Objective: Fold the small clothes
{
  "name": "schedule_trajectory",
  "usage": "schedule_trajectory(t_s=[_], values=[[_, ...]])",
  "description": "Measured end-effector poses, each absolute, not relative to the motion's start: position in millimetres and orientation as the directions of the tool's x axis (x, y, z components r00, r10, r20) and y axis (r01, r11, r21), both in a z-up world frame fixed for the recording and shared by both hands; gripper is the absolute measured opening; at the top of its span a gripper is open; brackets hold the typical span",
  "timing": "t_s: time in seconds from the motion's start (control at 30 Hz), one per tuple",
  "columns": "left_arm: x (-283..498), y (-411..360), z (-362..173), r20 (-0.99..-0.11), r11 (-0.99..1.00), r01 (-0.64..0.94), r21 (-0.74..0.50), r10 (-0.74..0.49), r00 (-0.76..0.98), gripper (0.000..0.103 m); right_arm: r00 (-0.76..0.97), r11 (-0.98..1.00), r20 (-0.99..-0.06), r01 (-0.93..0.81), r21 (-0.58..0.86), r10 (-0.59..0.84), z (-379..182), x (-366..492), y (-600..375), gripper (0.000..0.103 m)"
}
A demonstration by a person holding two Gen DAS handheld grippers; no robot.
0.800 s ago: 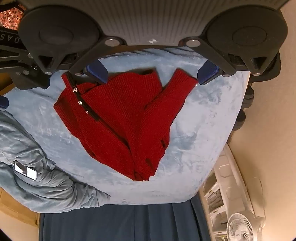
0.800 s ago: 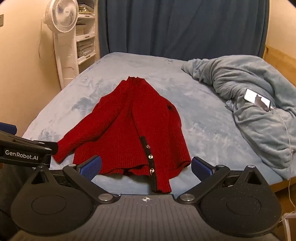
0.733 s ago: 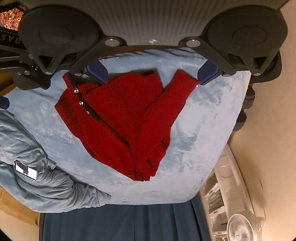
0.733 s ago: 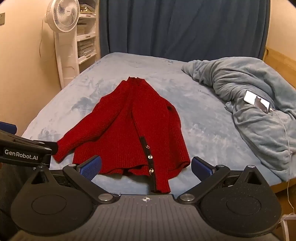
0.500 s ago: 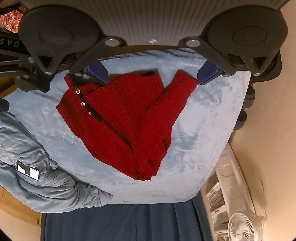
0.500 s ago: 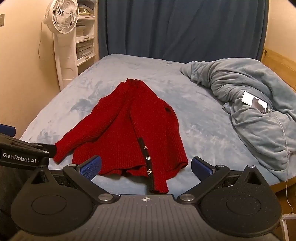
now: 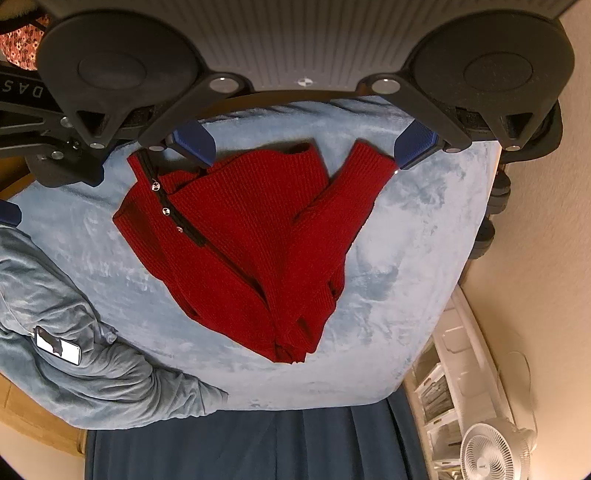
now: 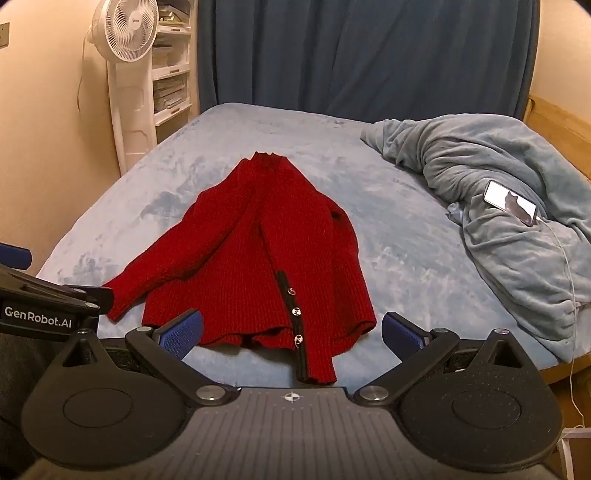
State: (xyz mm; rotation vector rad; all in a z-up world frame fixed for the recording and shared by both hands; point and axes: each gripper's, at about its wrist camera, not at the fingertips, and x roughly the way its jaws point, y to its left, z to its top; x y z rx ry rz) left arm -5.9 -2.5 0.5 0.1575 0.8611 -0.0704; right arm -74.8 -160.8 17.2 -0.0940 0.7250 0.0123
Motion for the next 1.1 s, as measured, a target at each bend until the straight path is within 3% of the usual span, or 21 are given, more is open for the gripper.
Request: schedule_trajectory(t_s=[1.1], values=[[-3.3, -0.2, -5.5, -0.767, 0.987, 0.126, 0.103, -0.002, 0.642, 0.103, 0.739, 0.995, -0.673, -0.046, -0.092, -0.028, 9.5, -68.5, -159.9, 0.102]])
